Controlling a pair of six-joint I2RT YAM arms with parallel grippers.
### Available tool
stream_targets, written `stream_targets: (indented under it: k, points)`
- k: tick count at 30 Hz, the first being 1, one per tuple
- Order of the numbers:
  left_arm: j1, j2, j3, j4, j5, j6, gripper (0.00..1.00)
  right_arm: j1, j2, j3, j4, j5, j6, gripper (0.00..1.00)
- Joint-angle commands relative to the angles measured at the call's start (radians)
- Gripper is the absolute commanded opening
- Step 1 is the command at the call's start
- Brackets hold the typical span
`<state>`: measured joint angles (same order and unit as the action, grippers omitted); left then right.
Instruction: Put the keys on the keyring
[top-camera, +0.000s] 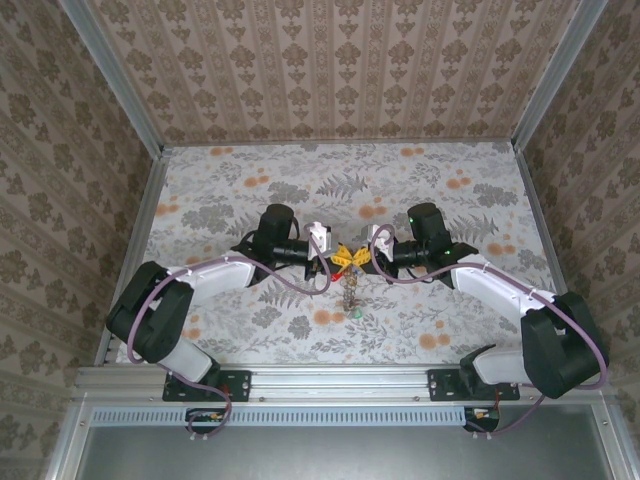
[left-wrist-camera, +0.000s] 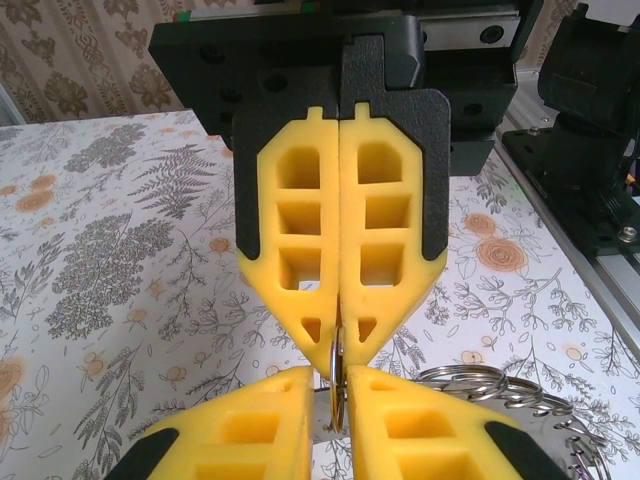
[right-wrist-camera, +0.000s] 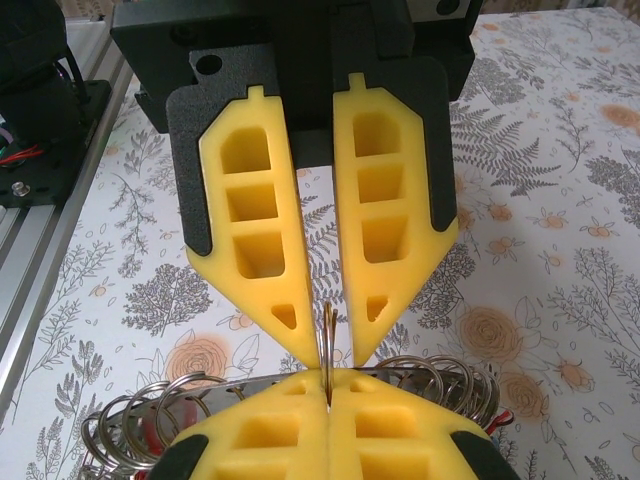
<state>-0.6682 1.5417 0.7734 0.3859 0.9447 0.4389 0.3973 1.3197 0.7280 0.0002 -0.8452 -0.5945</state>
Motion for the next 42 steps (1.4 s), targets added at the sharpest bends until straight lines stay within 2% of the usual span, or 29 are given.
stream_targets:
  k: [1, 3, 6, 11, 16, 19, 22, 25, 27, 33, 36, 38, 42]
  points:
    - [-0.007, -0.009, 0.015, -0.033, -0.006, 0.041, 0.15, 0.002, -0.009, 0.020, 0.056, -0.060, 0.013, 0.00]
    - [-0.005, -0.015, 0.016, -0.050, -0.009, 0.053, 0.12, 0.002, -0.007, 0.020, 0.057, -0.061, 0.014, 0.00]
    - [-0.003, -0.019, 0.025, -0.077, -0.005, 0.068, 0.01, 0.002, -0.007, 0.021, 0.058, -0.061, 0.017, 0.00]
    - [-0.004, -0.019, 0.030, -0.071, 0.005, 0.066, 0.00, 0.002, -0.008, 0.018, 0.060, -0.057, 0.022, 0.00]
    - [0.000, -0.037, 0.015, -0.014, -0.036, 0.017, 0.00, 0.002, -0.038, -0.003, 0.070, 0.001, 0.050, 0.15]
    - [0.008, -0.050, 0.008, 0.000, -0.056, -0.008, 0.00, -0.001, -0.108, -0.041, 0.090, 0.085, 0.126, 0.25]
    - [0.016, -0.061, 0.002, 0.027, -0.078, -0.039, 0.00, -0.011, -0.193, -0.086, 0.122, 0.189, 0.256, 0.29]
    - [0.020, -0.067, 0.006, 0.020, -0.093, -0.048, 0.00, -0.027, -0.264, -0.081, 0.076, 0.411, 0.461, 0.30]
    - [0.024, -0.070, 0.010, 0.012, -0.094, -0.055, 0.00, -0.070, -0.278, -0.025, -0.038, 0.558, 0.601, 0.38]
    - [0.030, -0.087, 0.015, 0.007, -0.114, -0.075, 0.00, -0.288, -0.203, 0.084, -0.398, 1.003, 1.008, 0.37]
    - [0.031, -0.092, 0.009, 0.016, -0.116, -0.082, 0.00, -0.423, -0.191, 0.062, -0.489, 1.042, 1.150, 0.37]
    - [0.031, -0.094, 0.005, 0.016, -0.110, -0.086, 0.00, -0.492, -0.198, 0.025, -0.495, 1.061, 1.183, 0.38]
    - [0.032, -0.103, -0.009, 0.027, -0.107, -0.088, 0.00, -0.684, -0.189, -0.045, -0.468, 1.012, 1.212, 0.38]
